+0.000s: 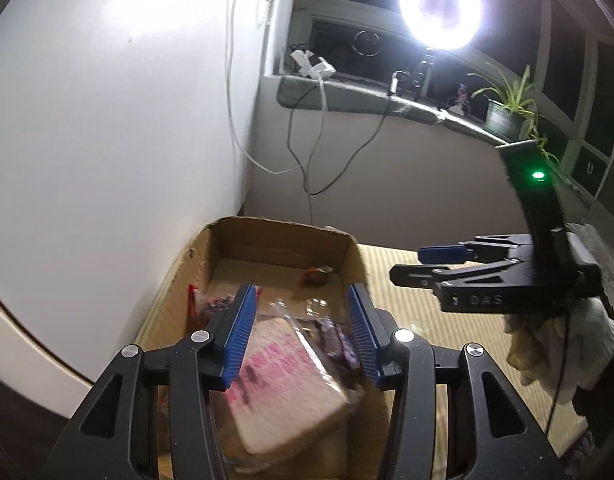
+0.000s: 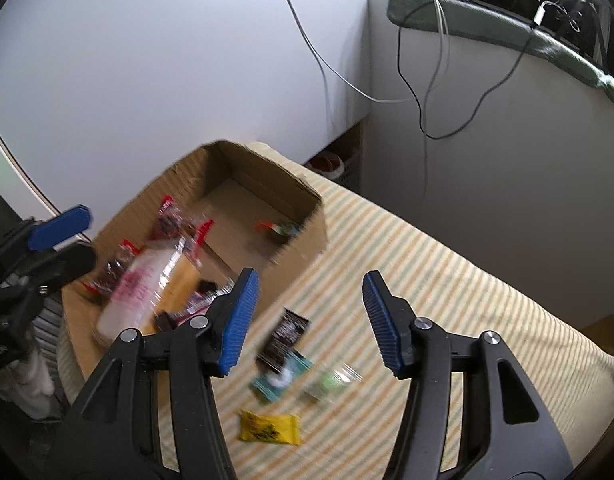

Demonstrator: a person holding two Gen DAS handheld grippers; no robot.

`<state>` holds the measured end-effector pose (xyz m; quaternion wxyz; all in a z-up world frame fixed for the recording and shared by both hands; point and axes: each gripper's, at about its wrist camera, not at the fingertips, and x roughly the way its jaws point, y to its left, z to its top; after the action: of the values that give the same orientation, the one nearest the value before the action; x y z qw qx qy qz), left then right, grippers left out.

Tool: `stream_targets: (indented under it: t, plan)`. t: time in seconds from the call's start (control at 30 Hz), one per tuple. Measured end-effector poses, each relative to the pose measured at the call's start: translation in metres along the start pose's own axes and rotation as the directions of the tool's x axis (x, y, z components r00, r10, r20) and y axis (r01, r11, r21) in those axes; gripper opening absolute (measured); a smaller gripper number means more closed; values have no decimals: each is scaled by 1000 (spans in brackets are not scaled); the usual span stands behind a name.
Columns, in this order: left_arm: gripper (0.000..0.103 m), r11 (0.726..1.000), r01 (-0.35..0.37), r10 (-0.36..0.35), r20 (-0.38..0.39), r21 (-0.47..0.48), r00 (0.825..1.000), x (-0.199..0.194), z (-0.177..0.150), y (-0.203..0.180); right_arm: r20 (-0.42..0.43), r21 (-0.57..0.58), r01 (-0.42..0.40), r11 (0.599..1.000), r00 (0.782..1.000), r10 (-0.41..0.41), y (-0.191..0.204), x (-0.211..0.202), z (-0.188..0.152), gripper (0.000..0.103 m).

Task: Organize snacks
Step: 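Withdraw both tools from the box toward the small candies on the bed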

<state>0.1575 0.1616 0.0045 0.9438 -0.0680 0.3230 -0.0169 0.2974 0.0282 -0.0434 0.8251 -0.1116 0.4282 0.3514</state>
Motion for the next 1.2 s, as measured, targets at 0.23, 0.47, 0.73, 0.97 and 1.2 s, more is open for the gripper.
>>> stream_targets:
  t: [0.23,0.47,0.73,0.97,1.2]
  plan:
    - [46,998,62,-61,-24,28,998,-6,-14,-33,-45,-19,3,1000,999,-4,-19,2,-21,57]
    - [46,984,157,-150,-92,82,984,-2,-37,-81,-99,-22,-40,999,994,38,-29,14,-42,51]
    - [46,968,234,-214,-188,94,959,23,-58,-111,-134,-8,-106,994,986,104,-32,29,-50,47]
    - [46,970,211,-184,-207,120,961,44,-60,-122,-171,-15,-142,990,976,138,-27,46,-50,46]
    - [46,975,178,-145,-218,136,965,62,-62,-122,-182,-50,-128,991,976,117,-21,54,-50,40]
